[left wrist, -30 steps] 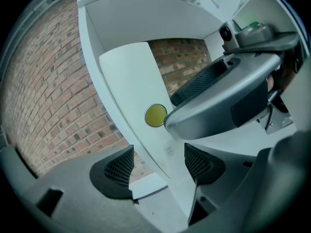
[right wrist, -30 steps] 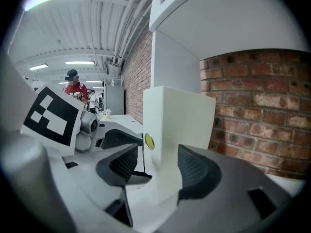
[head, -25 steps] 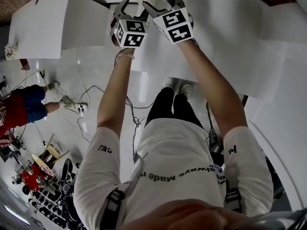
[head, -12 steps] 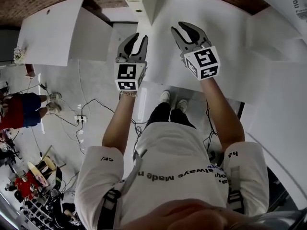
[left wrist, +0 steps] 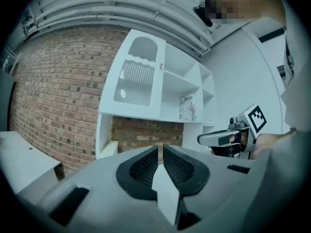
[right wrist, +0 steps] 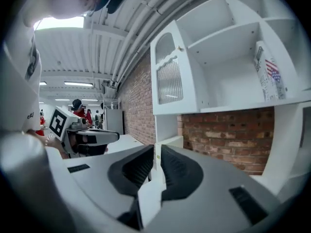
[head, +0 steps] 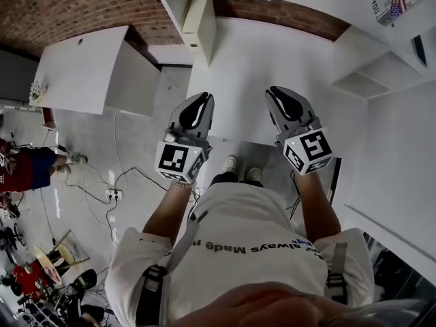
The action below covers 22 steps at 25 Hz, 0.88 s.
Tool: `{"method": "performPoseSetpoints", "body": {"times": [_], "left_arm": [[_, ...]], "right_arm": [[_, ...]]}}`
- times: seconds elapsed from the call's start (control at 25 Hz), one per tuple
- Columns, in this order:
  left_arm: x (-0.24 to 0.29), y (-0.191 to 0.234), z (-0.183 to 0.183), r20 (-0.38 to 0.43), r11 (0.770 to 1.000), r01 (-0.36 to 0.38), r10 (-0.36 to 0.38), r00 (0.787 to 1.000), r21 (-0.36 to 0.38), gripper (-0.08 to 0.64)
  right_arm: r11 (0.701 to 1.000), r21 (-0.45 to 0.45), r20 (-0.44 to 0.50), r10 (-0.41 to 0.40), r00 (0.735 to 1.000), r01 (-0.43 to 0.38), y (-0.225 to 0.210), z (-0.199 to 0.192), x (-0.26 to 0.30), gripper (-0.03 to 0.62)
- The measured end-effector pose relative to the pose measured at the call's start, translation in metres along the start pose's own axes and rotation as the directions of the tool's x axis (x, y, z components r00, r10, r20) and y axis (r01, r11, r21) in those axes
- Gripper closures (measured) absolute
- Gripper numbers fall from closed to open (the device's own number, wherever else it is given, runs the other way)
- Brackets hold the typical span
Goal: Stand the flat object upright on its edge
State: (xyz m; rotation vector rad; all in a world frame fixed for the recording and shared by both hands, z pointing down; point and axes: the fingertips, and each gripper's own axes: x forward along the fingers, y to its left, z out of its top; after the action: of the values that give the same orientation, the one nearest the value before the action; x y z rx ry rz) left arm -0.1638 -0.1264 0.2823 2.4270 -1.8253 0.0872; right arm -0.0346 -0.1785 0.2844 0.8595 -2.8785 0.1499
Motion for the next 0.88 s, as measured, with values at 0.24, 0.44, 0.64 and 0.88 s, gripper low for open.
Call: {"method": "performPoseSetpoints", "body": {"times": [0.24,0.44,0.64,0.88], "left_arm": [[-0.023,-0.052,0.046,0.066,0.997,0.075,-0.074,0.995,-0.011,0.522],[-0.034,-0.079,0.07,0.111,0.995,0.095,-0.095,0.989,0.004,0.522],[-0.042,-0.091,0.076,0.105,0.994,0.112,-0.113,0.988,0.014,0.522],[-0.043,-0.103,0.079,0.1,0.99,0.14,-0.14,0.985,0.008,0.522]], "right_arm": [[0.999,-0.041,0.043,-0.011,0.999,0.013,0.025,0.048,-0.055,0.548],[0.999,-0.032,0.072,-0.015,0.997,0.017,0.037,0.064,-0.088,0.549],[0.998,-0.038,0.076,-0.055,0.996,0.058,0.04,0.071,-0.113,0.551],[0.994,-0.035,0.066,-0.101,0.993,0.103,0.035,0.071,-0.131,0.551]]}}
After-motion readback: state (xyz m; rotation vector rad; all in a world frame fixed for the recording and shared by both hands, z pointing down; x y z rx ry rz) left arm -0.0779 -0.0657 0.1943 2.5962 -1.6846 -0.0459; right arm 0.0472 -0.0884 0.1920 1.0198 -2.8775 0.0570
